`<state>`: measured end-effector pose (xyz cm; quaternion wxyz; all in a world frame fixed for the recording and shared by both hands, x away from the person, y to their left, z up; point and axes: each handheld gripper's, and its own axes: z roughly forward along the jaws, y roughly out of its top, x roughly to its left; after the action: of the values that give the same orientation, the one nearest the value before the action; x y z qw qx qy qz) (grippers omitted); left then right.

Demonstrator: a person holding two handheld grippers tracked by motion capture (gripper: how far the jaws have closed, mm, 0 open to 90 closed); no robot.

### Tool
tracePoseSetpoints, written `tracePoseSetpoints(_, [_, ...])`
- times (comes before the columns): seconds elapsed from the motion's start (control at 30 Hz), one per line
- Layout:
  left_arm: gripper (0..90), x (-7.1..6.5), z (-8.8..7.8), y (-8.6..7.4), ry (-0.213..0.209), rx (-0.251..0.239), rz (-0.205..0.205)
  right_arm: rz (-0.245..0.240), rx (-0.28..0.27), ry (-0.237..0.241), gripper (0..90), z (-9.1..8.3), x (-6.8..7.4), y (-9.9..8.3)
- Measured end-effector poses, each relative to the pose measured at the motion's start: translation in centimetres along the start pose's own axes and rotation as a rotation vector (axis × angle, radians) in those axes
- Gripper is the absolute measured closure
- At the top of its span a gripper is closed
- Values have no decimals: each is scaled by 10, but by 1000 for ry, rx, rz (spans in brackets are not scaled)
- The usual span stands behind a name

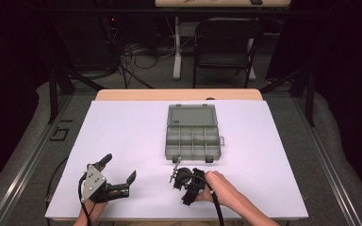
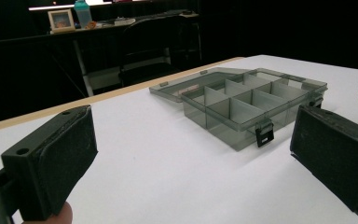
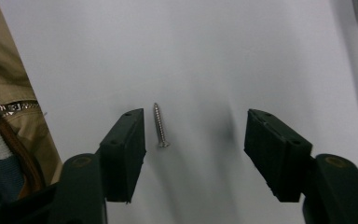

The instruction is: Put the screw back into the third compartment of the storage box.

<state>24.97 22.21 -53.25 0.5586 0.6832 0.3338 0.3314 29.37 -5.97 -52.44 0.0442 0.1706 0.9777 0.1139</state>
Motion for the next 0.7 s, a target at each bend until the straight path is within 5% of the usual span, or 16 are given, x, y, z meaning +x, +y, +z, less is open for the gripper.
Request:
tracePoseSetpoints(0.33, [1,0,0,0,0,0,0,-42,28,22,658,3,8,2])
tracePoseSetpoints(0.7, [1,0,0,0,-1,0,2,-50,26,74,845,4,7,2])
